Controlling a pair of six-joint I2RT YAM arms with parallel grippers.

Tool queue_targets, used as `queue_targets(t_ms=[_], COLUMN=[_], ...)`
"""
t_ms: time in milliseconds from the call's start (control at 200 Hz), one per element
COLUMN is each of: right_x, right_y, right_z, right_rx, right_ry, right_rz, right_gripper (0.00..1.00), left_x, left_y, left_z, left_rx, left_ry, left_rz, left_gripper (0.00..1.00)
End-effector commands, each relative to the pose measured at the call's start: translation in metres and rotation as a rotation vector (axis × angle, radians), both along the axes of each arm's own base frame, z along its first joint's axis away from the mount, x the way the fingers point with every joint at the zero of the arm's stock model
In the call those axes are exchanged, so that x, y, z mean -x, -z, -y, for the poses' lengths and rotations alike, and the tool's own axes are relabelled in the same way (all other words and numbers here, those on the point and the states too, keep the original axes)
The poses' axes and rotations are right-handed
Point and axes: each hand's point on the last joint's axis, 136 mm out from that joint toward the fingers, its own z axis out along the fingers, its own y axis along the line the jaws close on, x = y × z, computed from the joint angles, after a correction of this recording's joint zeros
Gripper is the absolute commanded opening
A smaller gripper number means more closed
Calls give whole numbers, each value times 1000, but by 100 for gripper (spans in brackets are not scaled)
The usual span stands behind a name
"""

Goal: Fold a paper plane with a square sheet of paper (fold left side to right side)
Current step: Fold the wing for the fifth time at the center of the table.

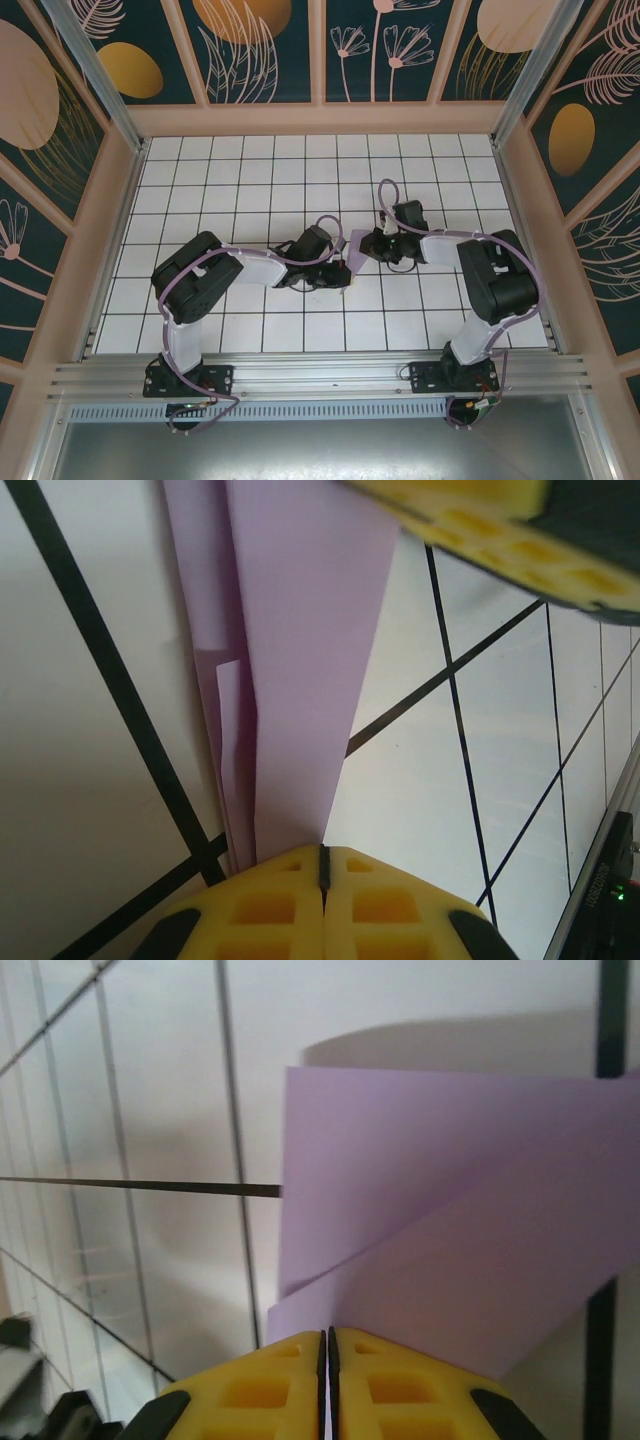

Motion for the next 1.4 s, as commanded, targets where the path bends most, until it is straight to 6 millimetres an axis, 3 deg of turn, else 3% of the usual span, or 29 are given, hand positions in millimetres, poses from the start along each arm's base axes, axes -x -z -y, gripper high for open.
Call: queue_targets(t_ms=[0, 220, 345, 606, 1166, 1391], right_x=[5, 10, 10, 10, 10, 8], right_y=[21, 36, 37, 37, 37, 37], right_z=[9, 16, 17, 18, 21, 23], right_rx=[60, 113, 122, 135, 163, 180], right_ry=[33, 40, 41, 37, 32, 31], right_rz=[-69, -114, -114, -116, -116, -118], right_gripper=[12, 11, 11, 11, 11, 11], left_x=[11, 15, 27, 26, 34, 45], left_y=[11, -25, -31, -2, 22, 27], left_z=[-17, -9, -2, -11, -20, -24], left_rx=[-104, -31, 3, -73, -121, -130], left_ry=[0, 26, 68, 34, 32, 44], left_rz=[-28, 0, -20, -42, -76, -96], left_gripper=[10, 13, 13, 14, 14, 14])
